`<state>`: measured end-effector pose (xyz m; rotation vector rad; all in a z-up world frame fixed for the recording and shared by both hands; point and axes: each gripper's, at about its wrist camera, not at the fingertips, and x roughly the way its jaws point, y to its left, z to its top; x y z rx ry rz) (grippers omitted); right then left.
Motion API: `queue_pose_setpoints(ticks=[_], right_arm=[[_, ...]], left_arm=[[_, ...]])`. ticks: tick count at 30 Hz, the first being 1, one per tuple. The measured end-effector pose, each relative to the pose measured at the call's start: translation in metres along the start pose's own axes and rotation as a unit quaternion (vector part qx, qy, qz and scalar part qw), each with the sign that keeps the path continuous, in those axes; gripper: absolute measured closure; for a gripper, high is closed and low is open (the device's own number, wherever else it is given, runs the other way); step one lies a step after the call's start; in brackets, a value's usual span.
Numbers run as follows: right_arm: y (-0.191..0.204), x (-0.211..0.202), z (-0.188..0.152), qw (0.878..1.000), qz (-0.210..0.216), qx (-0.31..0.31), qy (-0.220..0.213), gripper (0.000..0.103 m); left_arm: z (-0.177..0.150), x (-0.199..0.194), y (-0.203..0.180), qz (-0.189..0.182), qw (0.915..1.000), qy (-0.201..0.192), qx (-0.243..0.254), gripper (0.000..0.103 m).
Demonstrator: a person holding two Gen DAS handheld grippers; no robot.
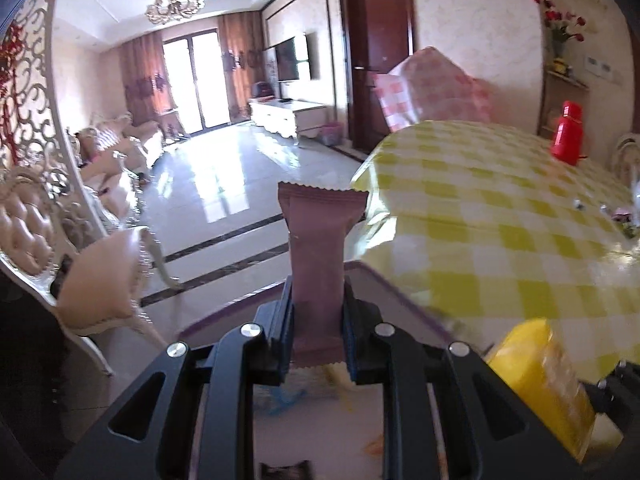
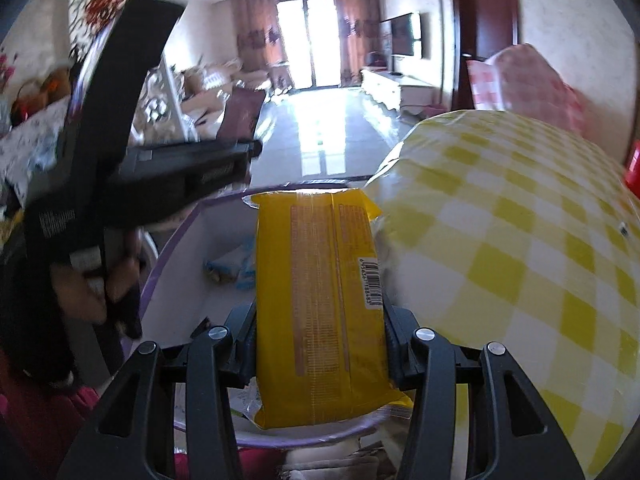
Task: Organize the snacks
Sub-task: 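Lift both held snacks and carry them toward the box, then open both grippers over the box to drop the yellow pack and pink bar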
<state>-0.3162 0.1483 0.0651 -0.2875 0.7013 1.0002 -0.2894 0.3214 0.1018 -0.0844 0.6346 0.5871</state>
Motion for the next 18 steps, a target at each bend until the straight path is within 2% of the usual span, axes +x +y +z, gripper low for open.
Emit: queue_pose_setpoints(ticks=[1,3,4,5,7,9,11,15,18], right_arm=[[0.005,0.006,0.0,1.0,0.003,-0.004,0.006,0.055],[0.012,0.017,0.0,1.0,0.018,-0.008,0.015,0.055],[0.01,0.021,0.0,0.999,0.03,-0.008,0.018,0.054],[0.009,0.024,0.0,0.999,0.045,-0.005,0.019,0.051],[0.008,0.026,0.0,0.997,0.076,0.012,0.018,0.045],[0.006,0.021,-0.001,0.995,0.096,0.023,0.009,0.039],[-0.001,0.011,-0.002,0.995,0.097,0.03,-0.006,0.036],[-0.036,-0.015,-0.006,0.997,0.054,0.049,-0.038,0.033],[-0.08,-0.046,-0.017,0.994,0.011,0.089,-0.066,0.028]], left_arm=[[0.001,0.0,0.004,0.006,1.0,0.001,-0.001,0.081],[0.003,0.0,0.01,0.022,0.9997,0.005,-0.009,0.063],[0.004,-0.001,0.016,0.034,0.9993,0.003,-0.017,0.038],[0.004,-0.004,0.021,0.045,0.9987,0.0,-0.024,0.017],[0.006,-0.007,0.025,0.066,0.9971,-0.008,-0.038,0.012],[0.007,-0.009,0.026,0.058,0.9974,-0.008,-0.041,0.007],[0.007,-0.011,0.021,0.05,0.9979,-0.013,-0.039,0.005],[0.007,-0.013,-0.001,0.023,0.999,-0.027,-0.028,0.004],[0.005,-0.013,-0.027,-0.016,0.9993,-0.027,-0.019,0.002]])
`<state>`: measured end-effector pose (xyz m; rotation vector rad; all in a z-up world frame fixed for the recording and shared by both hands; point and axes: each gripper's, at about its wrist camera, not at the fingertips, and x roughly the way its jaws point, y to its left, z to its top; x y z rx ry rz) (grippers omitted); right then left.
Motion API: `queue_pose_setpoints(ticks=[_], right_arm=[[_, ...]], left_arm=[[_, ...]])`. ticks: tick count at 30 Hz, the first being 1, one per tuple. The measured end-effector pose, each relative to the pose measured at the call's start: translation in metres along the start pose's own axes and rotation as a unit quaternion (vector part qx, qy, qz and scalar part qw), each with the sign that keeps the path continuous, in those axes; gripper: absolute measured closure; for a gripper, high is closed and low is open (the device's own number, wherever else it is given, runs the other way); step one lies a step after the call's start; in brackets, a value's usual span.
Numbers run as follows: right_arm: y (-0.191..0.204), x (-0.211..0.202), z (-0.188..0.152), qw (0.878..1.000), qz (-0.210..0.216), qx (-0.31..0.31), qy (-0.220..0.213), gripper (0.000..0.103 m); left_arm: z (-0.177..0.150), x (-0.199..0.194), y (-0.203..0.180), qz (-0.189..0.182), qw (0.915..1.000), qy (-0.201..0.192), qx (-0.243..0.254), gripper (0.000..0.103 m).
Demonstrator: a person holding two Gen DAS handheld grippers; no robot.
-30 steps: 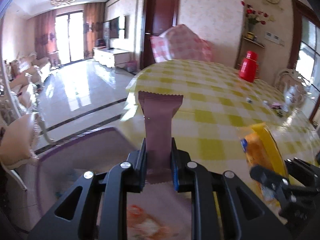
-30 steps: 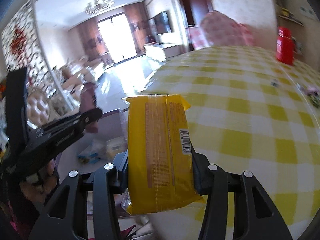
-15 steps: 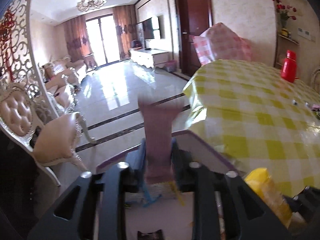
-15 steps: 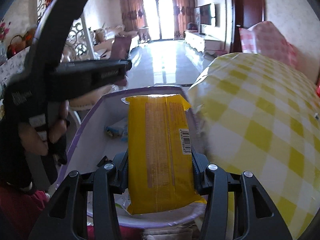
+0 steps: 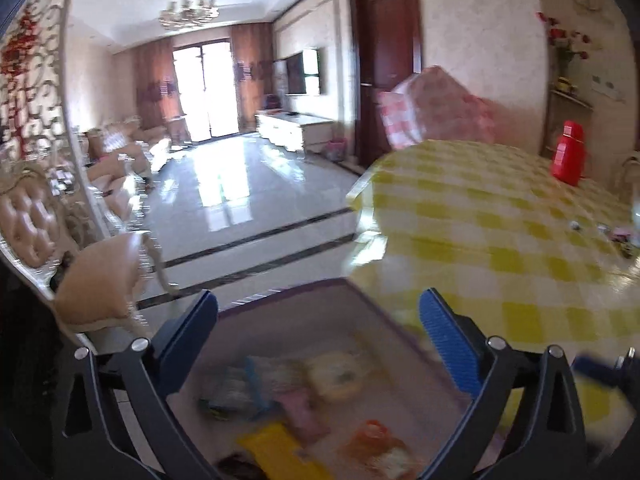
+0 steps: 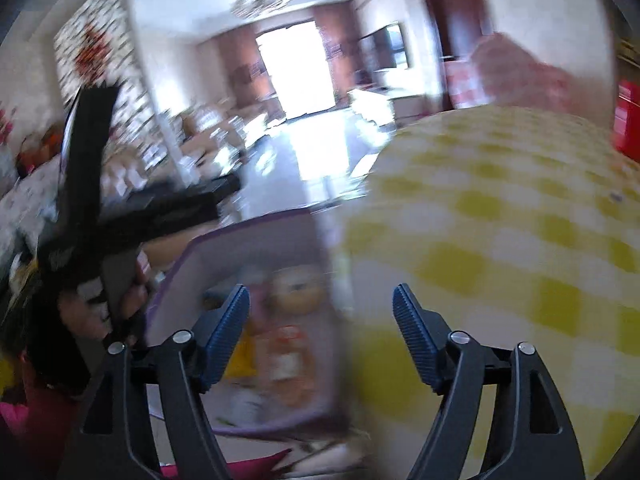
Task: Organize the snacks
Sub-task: 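Open both grippers over the box to drop the yellow pack and pink bar, then move both open tools back over the table toward the remaining snacks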
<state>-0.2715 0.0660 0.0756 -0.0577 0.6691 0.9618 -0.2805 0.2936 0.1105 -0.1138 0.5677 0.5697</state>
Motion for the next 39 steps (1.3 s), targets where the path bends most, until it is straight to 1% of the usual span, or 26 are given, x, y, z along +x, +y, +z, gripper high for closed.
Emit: queue_pose_setpoints(ticks=[2,3,4,6,7,8,9,10,11,12,13,14,15,17,20,21,23,25,27,30,31,33,34,36,37,39], right_arm=[[-0.035,-0.024,-0.001,0.998,-0.041,0.029,-0.024,0.022],[-0.052,-0.037,-0.002,0.996,-0.063,0.043,-0.035,0.021],[-0.074,-0.054,-0.004,0.992,-0.092,0.063,-0.05,0.017],[-0.11,-0.079,-0.009,0.983,-0.139,0.095,-0.071,0.016],[-0.13,-0.091,-0.012,0.977,-0.162,0.114,-0.078,0.016],[-0.154,-0.104,-0.017,0.969,-0.19,0.139,-0.08,0.016],[-0.17,-0.109,-0.02,0.963,-0.208,0.154,-0.079,0.016],[-0.194,-0.12,-0.025,0.952,-0.237,0.177,-0.075,0.016],[-0.211,-0.128,-0.03,0.945,-0.254,0.193,-0.072,0.016],[-0.233,-0.138,-0.036,0.934,-0.275,0.216,-0.069,0.016],[-0.25,-0.142,-0.04,0.927,-0.286,0.232,-0.067,0.016],[-0.266,-0.148,-0.045,0.92,-0.296,0.25,-0.066,0.016],[-0.278,-0.153,-0.048,0.915,-0.3,0.262,-0.066,0.016],[-0.306,-0.164,-0.057,0.902,-0.31,0.294,-0.063,0.016],[-0.344,-0.169,-0.062,0.884,-0.334,0.324,-0.051,0.016],[-0.352,-0.169,-0.059,0.88,-0.342,0.327,-0.048,0.016],[-0.373,-0.169,-0.054,0.87,-0.361,0.331,-0.047,0.016],[-0.401,-0.168,-0.047,0.857,-0.375,0.35,-0.051,0.016],[-0.428,-0.165,-0.039,0.843,-0.384,0.371,-0.061,0.016],[-0.468,-0.165,-0.03,0.816,-0.414,0.395,-0.081,0.016],[-0.479,-0.165,-0.028,0.811,-0.42,0.398,-0.086,0.016],[-0.498,-0.163,-0.023,0.801,-0.43,0.407,-0.093,0.016],[-0.513,-0.16,-0.018,0.797,-0.433,0.411,-0.092,0.016],[-0.537,-0.156,-0.01,0.79,-0.441,0.415,-0.092,0.016],[-0.552,-0.153,-0.003,0.782,-0.45,0.42,-0.093,0.016],[-0.574,-0.148,0.006,0.773,-0.459,0.426,-0.094,0.016]], left_arm=[[-0.003,0.001,-0.025,-0.034,0.9993,0.012,0.01,0.002],[-0.006,0.0,-0.044,-0.063,0.9976,0.02,0.023,0.002],[-0.007,0.0,-0.056,-0.08,0.996,0.025,0.032,0.002],[-0.01,-0.002,-0.088,-0.117,0.991,0.037,0.053,0.002],[-0.011,-0.004,-0.108,-0.144,0.9863,0.048,0.064,0.002],[-0.011,-0.006,-0.13,-0.177,0.9796,0.061,0.072,0.002],[-0.011,-0.005,-0.143,-0.194,0.9757,0.068,0.075,0.002],[-0.01,-0.006,-0.17,-0.224,0.9677,0.083,0.082,0.002],[-0.008,-0.003,-0.187,-0.236,0.9635,0.091,0.088,0.002],[-0.007,-0.001,-0.207,-0.248,0.9588,0.1,0.095,0.002],[-0.002,0.004,-0.236,-0.26,0.954,0.106,0.106,0.002],[-0.001,0.008,-0.254,-0.26,0.9532,0.107,0.112,0.002],[0.005,0.015,-0.282,-0.257,0.9529,0.107,0.121,0.002],[0.013,0.03,-0.32,-0.255,0.9524,0.108,0.128,0.002],[0.022,0.059,-0.383,-0.242,0.9553,0.11,0.13,0.002],[0.024,0.067,-0.4,-0.243,0.9551,0.115,0.125,0.002],[0.028,0.083,-0.439,-0.257,0.9512,0.127,0.114,0.002],[0.031,0.094,-0.472,-0.269,0.9487,0.123,0.112,0.002],[0.034,0.103,-0.497,-0.277,0.9478,0.112,0.111,0.002],[0.041,0.115,-0.523,-0.297,0.9465,0.086,0.092,0.002],[0.04,0.118,-0.526,-0.31,0.9442,0.077,0.08,0.002],[0.037,0.127,-0.529,-0.344,0.934,0.071,0.067,0.002],[0.035,0.13,-0.53,-0.354,0.9294,0.074,0.073,0.002],[0.034,0.133,-0.53,-0.368,0.9229,0.08,0.08,0.002],[0.036,0.134,-0.524,-0.374,0.9217,0.077,0.068,0.002],[0.038,0.138,-0.516,-0.377,0.9225,0.074,0.037,0.002]])
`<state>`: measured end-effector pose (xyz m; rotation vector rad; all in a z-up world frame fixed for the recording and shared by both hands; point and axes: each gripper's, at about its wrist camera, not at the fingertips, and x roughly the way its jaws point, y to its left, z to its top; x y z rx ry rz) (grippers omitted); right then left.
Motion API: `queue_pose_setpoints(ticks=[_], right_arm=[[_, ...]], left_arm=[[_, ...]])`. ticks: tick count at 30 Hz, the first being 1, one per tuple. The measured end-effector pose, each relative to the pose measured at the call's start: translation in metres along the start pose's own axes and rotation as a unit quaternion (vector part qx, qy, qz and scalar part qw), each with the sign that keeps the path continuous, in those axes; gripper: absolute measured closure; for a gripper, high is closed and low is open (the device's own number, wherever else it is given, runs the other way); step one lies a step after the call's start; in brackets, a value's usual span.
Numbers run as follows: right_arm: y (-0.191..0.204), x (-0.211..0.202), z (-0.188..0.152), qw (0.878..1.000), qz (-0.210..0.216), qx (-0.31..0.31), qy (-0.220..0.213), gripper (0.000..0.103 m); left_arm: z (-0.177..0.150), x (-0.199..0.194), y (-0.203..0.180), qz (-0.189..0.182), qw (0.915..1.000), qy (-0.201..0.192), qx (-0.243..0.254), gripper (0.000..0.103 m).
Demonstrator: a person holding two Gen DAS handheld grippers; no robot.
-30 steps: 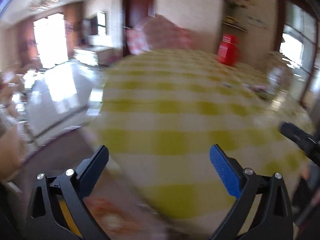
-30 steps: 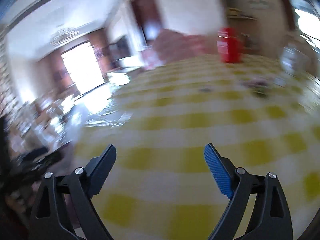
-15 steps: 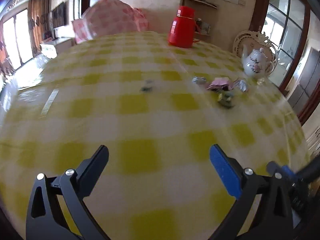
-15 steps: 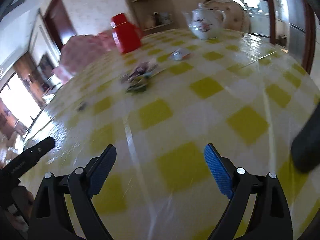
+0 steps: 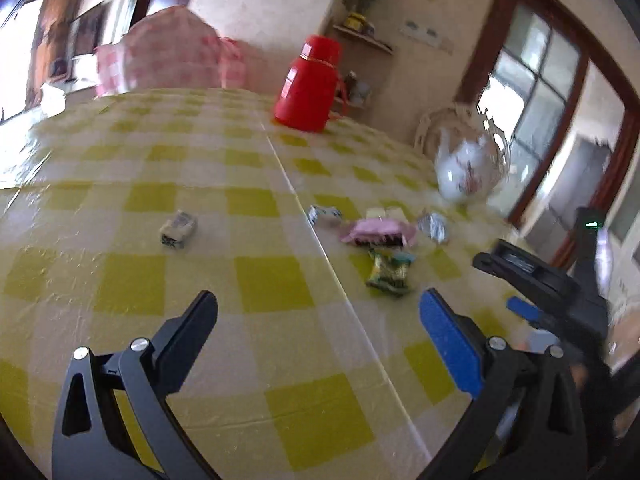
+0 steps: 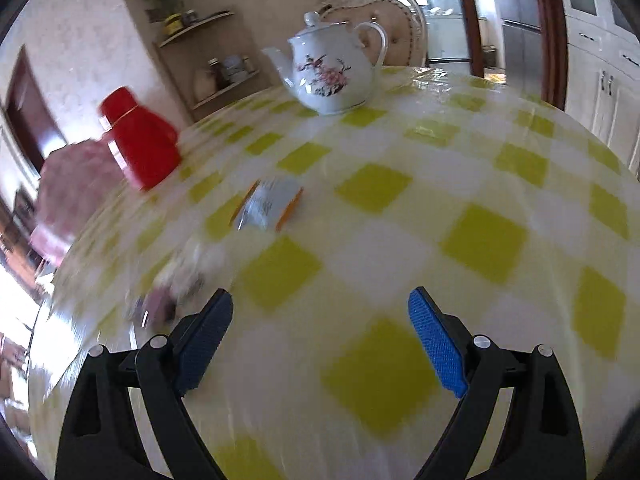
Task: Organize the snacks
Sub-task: 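Move both open tools back over the table toward the remaining snacks, then grasp the orange-and-white ginkgo packet with the right gripper while the left grasps the green garlic packet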
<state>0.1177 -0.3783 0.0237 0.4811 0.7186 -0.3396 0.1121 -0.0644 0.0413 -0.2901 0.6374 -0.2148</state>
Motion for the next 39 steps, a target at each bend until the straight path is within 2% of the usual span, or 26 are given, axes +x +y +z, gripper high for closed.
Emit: queue_pose_setpoints(ticks=[3,8,14,16,18,19,20,21,22,24,27,28,30,32,34,36,37,38,39], right_arm=[[0.013,0.032,0.023,1.0,-0.019,0.019,0.002,0.016],[0.047,0.082,0.055,0.997,-0.054,0.03,0.034,0.016],[0.075,0.118,0.062,0.99,-0.125,-0.024,0.061,0.014],[0.078,0.122,0.061,0.989,-0.126,-0.048,0.06,0.016],[0.077,0.122,0.061,0.989,-0.121,-0.06,0.055,0.028],[0.078,0.12,0.059,0.987,-0.126,-0.084,0.049,0.049],[0.078,0.116,0.057,0.987,-0.11,-0.106,0.045,0.07],[0.077,0.113,0.056,0.987,-0.102,-0.112,0.048,0.084],[0.071,0.105,0.052,0.988,-0.098,-0.108,0.049,0.085],[0.057,0.088,0.044,0.992,-0.063,-0.092,0.058,0.088],[0.044,0.043,0.02,0.992,-0.029,-0.12,0.04,0.098],[0.036,0.022,0.009,0.992,-0.008,-0.123,0.034,0.098],[0.025,-0.009,-0.01,0.991,0.023,-0.125,0.032,0.098],[0.019,-0.041,-0.035,0.987,0.041,-0.157,0.021,0.098],[0.017,-0.056,-0.05,0.982,0.054,-0.177,0.026,0.098],[0.02,-0.056,-0.054,0.98,0.042,-0.193,0.029,0.089],[0.022,-0.051,-0.051,0.98,0.021,-0.197,0.021,0.07],[0.021,-0.046,-0.046,0.981,0.007,-0.192,0.011,0.031],[0.02,-0.039,-0.037,0.985,-0.001,-0.174,-0.003,0.018]], left_arm=[[0.004,0.0,0.005,-0.002,0.9998,-0.003,-0.02,0.002],[0.01,-0.002,0.013,0.009,0.9993,-0.007,-0.036,0.002],[0.013,-0.005,0.027,0.022,0.9974,-0.012,-0.068,0.002],[0.014,-0.005,0.029,0.023,0.997,-0.011,-0.074,0.002],[0.014,-0.006,0.029,0.023,0.9971,-0.011,-0.072,0.002],[0.015,-0.006,0.029,0.025,0.9973,-0.012,-0.069,0.002],[0.016,-0.007,0.029,0.026,0.9975,-0.016,-0.063,0.002],[0.017,-0.008,0.029,0.033,0.9978,-0.02,-0.054,0.002],[0.018,-0.009,0.029,0.04,0.9978,-0.023,-0.048,0.002],[0.019,-0.012,0.035,0.044,0.9971,-0.024,-0.057,0.002],[0.019,-0.011,0.043,0.035,0.9964,-0.012,-0.076,0.002],[0.019,-0.011,0.044,0.035,0.9963,-0.01,-0.078,0.002],[0.018,-0.011,0.044,0.029,0.9964,-0.004,-0.079,0.002],[0.016,-0.013,0.043,0.027,0.9968,-0.002,-0.075,0.002],[0.013,-0.015,0.04,0.029,0.9974,-0.003,-0.066,0.002],[0.011,-0.015,0.037,0.031,0.9976,-0.004,-0.062,0.002],[0.01,-0.015,0.036,0.03,0.9978,-0.003,-0.059,0.002],[0.009,-0.016,0.034,0.03,0.9981,-0.002,-0.054,0.002],[0.008,-0.016,0.032,0.031,0.9984,-0.002,-0.047,0.002]])
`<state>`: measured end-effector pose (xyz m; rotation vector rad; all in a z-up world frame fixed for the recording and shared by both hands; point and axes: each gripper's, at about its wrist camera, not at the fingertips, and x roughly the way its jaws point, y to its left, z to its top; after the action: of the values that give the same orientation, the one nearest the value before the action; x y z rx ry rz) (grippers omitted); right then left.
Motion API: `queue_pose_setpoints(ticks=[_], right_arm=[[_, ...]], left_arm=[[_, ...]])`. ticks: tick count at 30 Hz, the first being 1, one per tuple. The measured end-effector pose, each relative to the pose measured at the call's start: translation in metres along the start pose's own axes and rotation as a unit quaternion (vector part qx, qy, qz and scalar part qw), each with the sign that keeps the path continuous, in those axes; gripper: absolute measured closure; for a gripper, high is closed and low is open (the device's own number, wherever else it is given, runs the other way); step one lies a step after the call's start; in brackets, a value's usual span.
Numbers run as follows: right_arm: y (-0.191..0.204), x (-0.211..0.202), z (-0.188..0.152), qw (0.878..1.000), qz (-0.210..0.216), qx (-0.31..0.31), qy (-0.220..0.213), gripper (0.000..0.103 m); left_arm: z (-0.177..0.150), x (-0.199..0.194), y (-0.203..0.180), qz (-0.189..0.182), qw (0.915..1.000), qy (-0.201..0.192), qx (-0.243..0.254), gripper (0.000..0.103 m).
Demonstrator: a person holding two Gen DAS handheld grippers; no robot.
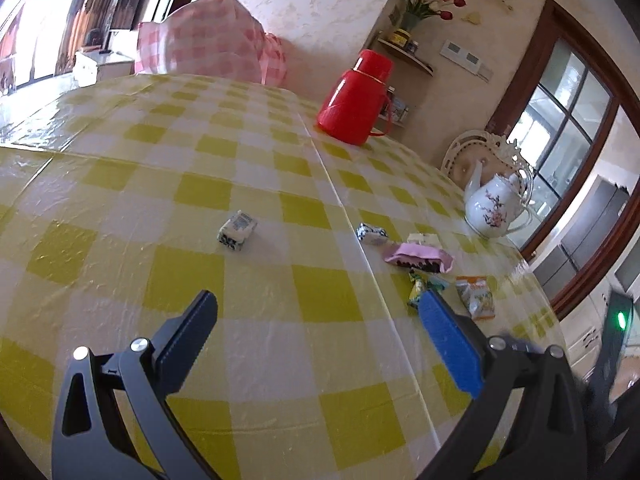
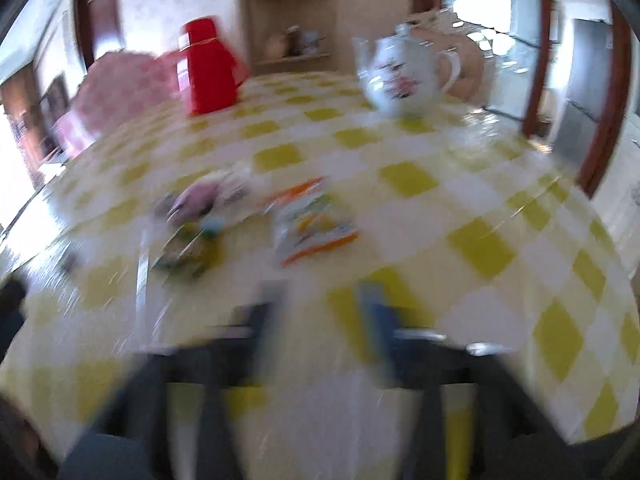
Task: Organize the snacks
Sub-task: 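Grasp the orange-and-white ginkgo packet with the right gripper while the left grasps the green garlic packet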
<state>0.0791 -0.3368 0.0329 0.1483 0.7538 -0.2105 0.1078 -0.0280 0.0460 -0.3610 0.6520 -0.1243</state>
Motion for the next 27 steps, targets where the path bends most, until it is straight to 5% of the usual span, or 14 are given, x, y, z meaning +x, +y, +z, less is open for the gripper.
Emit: queue_pose_setpoints(ticks=[3,12,14,16,17,27], right_arm=[[-0.007,0.023,0.018,1.0,0.003,0.026,0.006,0.015],[0.011,0.096,0.053,0.994,-0.007,-0.064,0.088,0.015],[0.012,0.096,0.052,0.994,-0.005,-0.069,0.087,0.024],[0.012,0.091,0.048,0.994,0.029,-0.065,0.083,0.048],[0.012,0.087,0.045,0.995,0.024,-0.062,0.079,0.05],[0.005,-0.038,-0.044,0.994,0.091,-0.044,0.03,0.051]], left_arm=[[0.0,0.0,-0.004,-0.003,0.9999,-0.001,0.012,0.002],[0.002,0.005,-0.007,-0.013,0.9998,0.01,0.01,0.002],[0.002,0.008,-0.007,-0.013,0.9998,0.013,0.009,0.002],[0.002,0.009,-0.008,-0.011,0.9997,0.017,0.012,0.002],[0.001,0.009,-0.009,-0.01,0.9997,0.017,0.014,0.002],[-0.011,0.013,-0.03,-0.012,0.9964,0.034,0.077,0.002]])
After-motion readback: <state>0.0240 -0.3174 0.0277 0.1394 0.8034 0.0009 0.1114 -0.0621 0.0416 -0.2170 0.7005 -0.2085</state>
